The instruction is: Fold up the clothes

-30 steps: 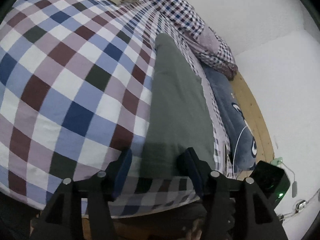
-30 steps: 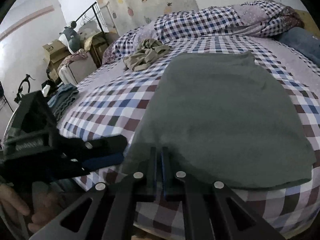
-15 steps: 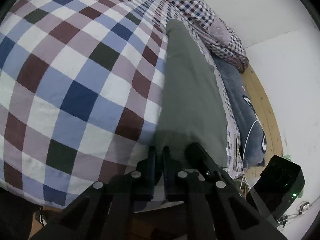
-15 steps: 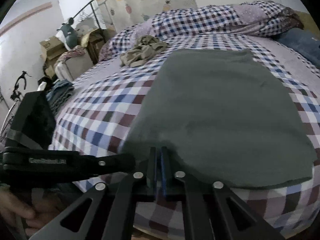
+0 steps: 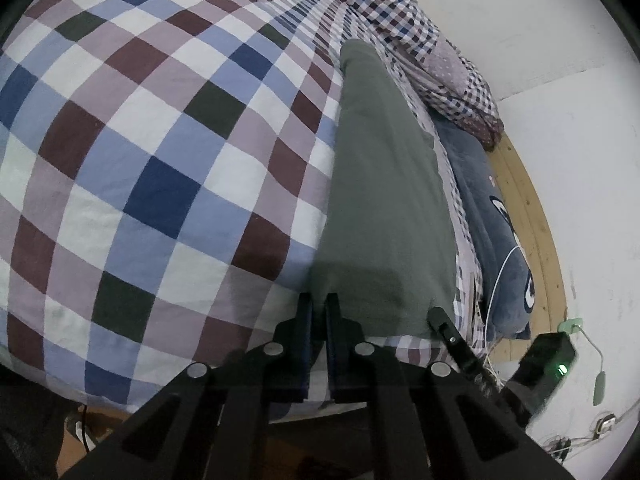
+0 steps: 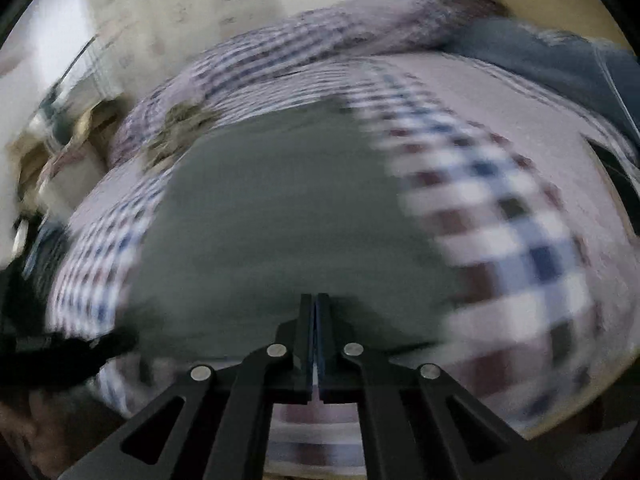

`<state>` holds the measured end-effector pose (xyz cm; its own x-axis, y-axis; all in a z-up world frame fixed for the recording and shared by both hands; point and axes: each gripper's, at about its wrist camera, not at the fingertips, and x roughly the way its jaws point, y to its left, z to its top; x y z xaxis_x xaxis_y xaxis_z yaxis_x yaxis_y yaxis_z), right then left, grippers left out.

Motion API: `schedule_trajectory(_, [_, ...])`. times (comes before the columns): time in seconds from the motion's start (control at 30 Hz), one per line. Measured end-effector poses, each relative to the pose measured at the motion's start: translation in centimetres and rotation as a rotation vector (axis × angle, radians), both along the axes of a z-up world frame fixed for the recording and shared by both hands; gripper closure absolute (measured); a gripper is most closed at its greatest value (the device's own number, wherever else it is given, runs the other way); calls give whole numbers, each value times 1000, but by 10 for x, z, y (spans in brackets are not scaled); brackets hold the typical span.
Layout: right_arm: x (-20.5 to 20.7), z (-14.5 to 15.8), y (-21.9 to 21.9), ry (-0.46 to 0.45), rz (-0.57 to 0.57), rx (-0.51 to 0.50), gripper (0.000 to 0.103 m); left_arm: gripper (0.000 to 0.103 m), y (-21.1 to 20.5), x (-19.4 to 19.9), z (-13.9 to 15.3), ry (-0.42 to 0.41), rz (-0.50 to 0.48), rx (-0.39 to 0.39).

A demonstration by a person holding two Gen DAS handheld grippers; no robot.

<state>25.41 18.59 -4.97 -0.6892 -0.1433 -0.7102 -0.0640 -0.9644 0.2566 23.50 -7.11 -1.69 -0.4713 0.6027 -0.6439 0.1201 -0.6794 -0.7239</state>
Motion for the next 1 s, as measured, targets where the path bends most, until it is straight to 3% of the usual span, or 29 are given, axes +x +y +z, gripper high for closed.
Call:
schedule_trajectory(0.2, [12, 10, 54, -39, -234, 50, 101, 98, -3, -1, -1, -9, 8, 22])
schedule_trajectory(0.3, [17, 17, 56, -20, -231, 25, 99, 98, -6, 0, 0, -10, 10, 45])
schedule_trajectory(0.4, [22, 35, 23, 80, -90, 71, 97, 99, -8, 2, 3, -1, 7, 73])
schedule_trajectory(0.47, [28, 47, -11, 157, 42, 145, 83, 99, -10, 3, 6, 9, -1, 98])
schedule_trajectory(0.5, [34, 50, -26, 198, 100, 177, 65, 99, -11, 3, 8, 15, -4, 108])
schedule_trajectory(0.53, [39, 54, -41, 239, 157, 210, 57, 99, -12, 3, 10, 22, -9, 122])
schedule_trajectory(0.63, [54, 56, -89, 335, 322, 362, 46, 99, -16, 4, 15, 41, -23, 167])
schedule_trajectory(0.8, [69, 32, -143, 370, 515, 559, 35, 99, -24, 2, 23, 65, -48, 241])
schedule_trajectory(1.0, [67, 2, -180, 433, 571, 803, 29, 99, -29, -5, 30, 82, -74, 333])
